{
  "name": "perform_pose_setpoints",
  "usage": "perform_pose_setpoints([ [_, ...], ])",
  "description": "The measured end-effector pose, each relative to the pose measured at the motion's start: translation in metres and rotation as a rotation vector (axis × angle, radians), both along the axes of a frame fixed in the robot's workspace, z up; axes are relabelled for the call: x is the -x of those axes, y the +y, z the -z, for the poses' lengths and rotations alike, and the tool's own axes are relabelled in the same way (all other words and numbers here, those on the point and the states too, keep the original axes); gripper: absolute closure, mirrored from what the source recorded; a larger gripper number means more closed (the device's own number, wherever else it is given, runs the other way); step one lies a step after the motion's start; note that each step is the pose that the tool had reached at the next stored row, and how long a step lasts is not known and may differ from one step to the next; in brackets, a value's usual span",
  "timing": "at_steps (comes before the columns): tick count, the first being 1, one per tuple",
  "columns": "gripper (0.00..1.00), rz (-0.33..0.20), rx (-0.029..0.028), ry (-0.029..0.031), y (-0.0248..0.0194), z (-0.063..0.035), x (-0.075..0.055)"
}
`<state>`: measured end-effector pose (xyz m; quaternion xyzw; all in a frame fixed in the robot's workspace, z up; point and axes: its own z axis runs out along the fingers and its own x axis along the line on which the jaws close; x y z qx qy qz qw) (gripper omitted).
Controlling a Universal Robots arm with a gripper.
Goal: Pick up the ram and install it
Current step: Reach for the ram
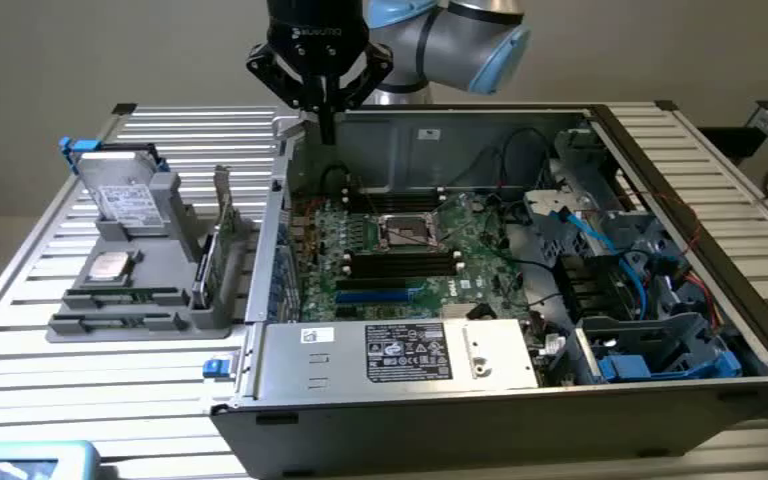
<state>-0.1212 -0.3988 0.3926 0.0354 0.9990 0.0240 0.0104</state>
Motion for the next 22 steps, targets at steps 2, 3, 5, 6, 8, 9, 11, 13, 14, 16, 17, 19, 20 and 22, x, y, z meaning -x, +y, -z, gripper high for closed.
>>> perform_pose_setpoints([
  [2, 0.89, 0.0, 0.0, 0.0, 0.0, 0.0, 0.0],
  [3, 0.89, 0.0, 0.0, 0.0, 0.0, 0.0, 0.0],
  [5, 0.89, 0.0, 0.0, 0.0, 0.0, 0.0, 0.0],
  [6, 0.89, 0.0, 0.0, 0.0, 0.0, 0.0, 0.0],
  [8, 0.89, 0.0, 0.0001, 0.0001, 0.0, 0.0, 0.0],
  [9, 0.89, 0.0, 0.0, 0.0, 0.0, 0.0, 0.0],
  [11, 0.89, 0.0, 0.0, 0.0, 0.0, 0.0, 0.0],
  [13, 0.89, 0.0, 0.0001, 0.0002, -0.0004, -0.0001, 0.0],
  [14, 0.89, 0.0, 0.0002, 0.0002, -0.0013, -0.0001, 0.0001],
  [16, 0.89, 0.0, 0.0001, 0.0001, -0.0039, 0.0, 0.0004],
  [17, 0.89, 0.001, 0.0, 0.0, -0.0048, 0.0, 0.0005],
  [19, 0.89, 0.004, 0.0, 0.0, -0.0055, 0.0, 0.0011],
  [20, 0.89, 0.005, 0.0, 0.0, -0.0059, 0.0, 0.0017],
  [22, 0.89, 0.005, 0.0001, 0.0, -0.0069, 0.0, 0.0039],
])
